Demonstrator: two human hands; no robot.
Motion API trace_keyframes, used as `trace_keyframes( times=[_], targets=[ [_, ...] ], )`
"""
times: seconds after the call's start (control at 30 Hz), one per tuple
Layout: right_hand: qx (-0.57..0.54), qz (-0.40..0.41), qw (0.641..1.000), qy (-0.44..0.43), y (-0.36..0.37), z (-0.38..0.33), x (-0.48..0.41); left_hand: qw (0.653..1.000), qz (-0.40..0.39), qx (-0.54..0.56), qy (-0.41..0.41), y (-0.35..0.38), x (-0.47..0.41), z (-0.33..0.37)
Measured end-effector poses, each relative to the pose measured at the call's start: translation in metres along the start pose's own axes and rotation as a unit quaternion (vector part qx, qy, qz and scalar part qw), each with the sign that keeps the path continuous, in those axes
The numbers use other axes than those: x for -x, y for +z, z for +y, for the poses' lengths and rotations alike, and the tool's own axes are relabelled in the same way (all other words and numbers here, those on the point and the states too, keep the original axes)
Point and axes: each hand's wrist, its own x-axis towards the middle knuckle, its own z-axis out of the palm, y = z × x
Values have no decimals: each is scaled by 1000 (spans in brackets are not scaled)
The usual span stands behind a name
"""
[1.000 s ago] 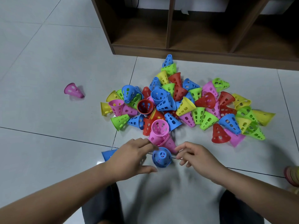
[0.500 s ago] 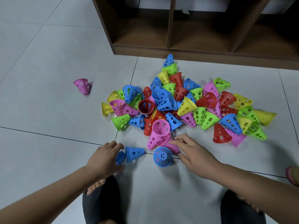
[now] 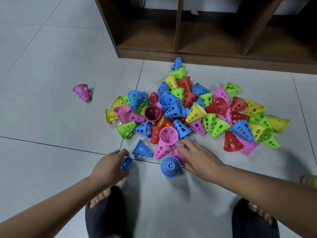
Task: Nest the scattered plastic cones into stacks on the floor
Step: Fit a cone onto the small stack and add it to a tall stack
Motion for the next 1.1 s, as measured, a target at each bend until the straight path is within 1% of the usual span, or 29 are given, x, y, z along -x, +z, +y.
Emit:
trace_keyframes(
  times=[0.1, 0.2, 0.33, 0.4, 0.47, 0.53, 0.63, 0.8, 0.87, 0.9, 0.93, 1.1],
  targets=[
    [-11, 40, 999, 3, 4, 4, 2, 997, 50, 59, 25, -17, 2, 8],
    [-28, 52, 998, 22, 0, 13, 9, 987, 94, 118, 60, -35, 5, 23],
    [-137, 45, 988, 46, -7, 23, 23, 956, 119, 245, 112, -58, 12, 60],
    [-173, 55, 981, 60, -10, 24, 29, 938, 126, 290, 143, -68, 18, 80],
    [-231, 61, 966, 96, -15, 24, 35, 922, 129, 323, 169, -74, 24, 96],
    [-317, 56, 936, 141, -20, 23, 40, 909, 124, 348, 193, -75, 29, 109],
    [-452, 52, 873, 175, -30, 19, 44, 903, 106, 356, 215, -66, 32, 121],
    [-631, 59, 748, 200, -46, 11, 44, 920, 79, 316, 220, -41, 23, 124],
    [-687, 58, 697, 198, -52, 5, 42, 925, 73, 302, 218, -29, 19, 123],
    [-705, 58, 678, 200, -54, 2, 41, 928, 70, 295, 217, -24, 17, 122],
    [-716, 56, 666, 202, -57, -2, 40, 930, 67, 290, 217, -19, 16, 120],
    [-749, 34, 630, 203, -70, -18, 36, 933, 47, 276, 228, 1, 9, 112]
  ],
)
